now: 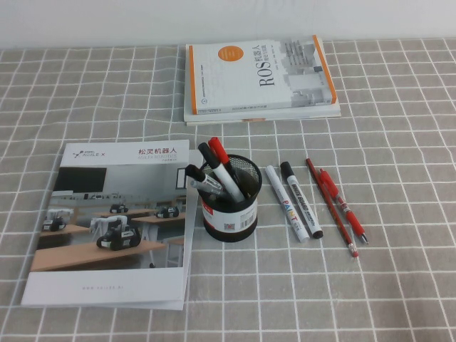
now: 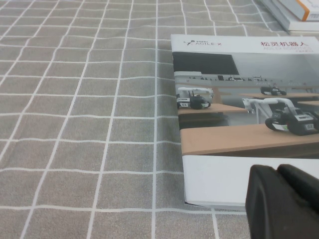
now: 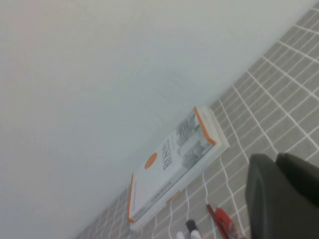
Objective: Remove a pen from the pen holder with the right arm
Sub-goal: 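Take a marker out of the pen holder and lay it on the table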
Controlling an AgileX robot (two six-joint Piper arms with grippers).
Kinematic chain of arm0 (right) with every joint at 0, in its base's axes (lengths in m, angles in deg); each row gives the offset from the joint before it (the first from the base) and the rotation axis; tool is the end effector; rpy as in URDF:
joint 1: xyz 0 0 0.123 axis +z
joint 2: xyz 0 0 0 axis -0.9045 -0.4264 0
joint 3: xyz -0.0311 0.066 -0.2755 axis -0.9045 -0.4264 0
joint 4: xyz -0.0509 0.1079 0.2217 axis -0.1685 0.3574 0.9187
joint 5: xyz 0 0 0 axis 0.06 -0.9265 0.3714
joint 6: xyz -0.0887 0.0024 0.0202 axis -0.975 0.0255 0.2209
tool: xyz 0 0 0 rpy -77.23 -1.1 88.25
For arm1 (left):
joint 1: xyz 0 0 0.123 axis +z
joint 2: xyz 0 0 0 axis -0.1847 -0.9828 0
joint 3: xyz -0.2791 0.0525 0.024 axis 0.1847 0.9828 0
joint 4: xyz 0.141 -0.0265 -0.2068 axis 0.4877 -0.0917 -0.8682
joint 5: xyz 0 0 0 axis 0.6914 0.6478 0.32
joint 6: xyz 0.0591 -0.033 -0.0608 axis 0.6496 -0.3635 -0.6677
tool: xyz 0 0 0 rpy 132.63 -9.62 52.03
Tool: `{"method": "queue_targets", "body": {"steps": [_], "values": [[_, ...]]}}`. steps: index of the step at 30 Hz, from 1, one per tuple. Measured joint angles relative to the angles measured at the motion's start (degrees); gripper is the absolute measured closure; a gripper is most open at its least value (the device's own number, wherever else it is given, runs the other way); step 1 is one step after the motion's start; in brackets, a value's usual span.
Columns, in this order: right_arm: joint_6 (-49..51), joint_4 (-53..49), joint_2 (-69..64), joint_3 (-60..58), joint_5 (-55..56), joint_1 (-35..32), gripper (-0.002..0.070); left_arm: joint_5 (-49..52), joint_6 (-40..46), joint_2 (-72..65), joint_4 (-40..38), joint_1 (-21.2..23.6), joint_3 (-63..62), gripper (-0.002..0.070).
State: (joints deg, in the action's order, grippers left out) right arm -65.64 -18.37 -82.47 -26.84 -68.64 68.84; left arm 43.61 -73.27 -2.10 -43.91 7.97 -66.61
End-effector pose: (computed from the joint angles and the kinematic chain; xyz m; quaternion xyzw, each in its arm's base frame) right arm 0.0566 0.0051 0.2040 0.2779 0.6263 0.3485 0.6395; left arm 0.0519 -0.0046 0.1701 0.0314 0.8069 -0.0198 0.5895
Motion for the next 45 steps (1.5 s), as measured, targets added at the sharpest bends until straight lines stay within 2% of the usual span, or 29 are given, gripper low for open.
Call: {"method": "queue_targets", "body": {"steps": [5,10,21,26,32,37,45], "values": [[-2.0,-0.2,0.0,0.2,-7.2,0.0,0.0688,0.0,0.0,0.0,0.0,0.0,0.0,0.0678],[-3.3,-2.7,-3.1,5.9,-15.6,0.0,0.0689,0.0,0.0,0.0,0.0,0.0,0.0,0.0678],[-3.5,-19.9,-29.1,28.6,-41.6,0.0,0.0688,0.0,0.0,0.0,0.0,0.0,0.0,0.0678],[-3.6,-26.4,-39.6,37.8,-48.9,0.0,0.0689,0.0,0.0,0.0,0.0,0.0,0.0,0.0678],[-6.0,-28.6,-51.6,47.4,-53.7,0.3,0.0688,0.0,0.0,0.0,0.0,0.0,0.0,0.0678],[-6.4,-32.2,-60.6,54.1,-54.0,6.7,0.0688,0.0,0.0,0.0,0.0,0.0,0.0,0.0678],[-6.3,-38.9,-76.5,67.4,-54.1,21.5,0.0688,0.0,0.0,0.0,0.0,0.0,0.0,0.0678]]}}
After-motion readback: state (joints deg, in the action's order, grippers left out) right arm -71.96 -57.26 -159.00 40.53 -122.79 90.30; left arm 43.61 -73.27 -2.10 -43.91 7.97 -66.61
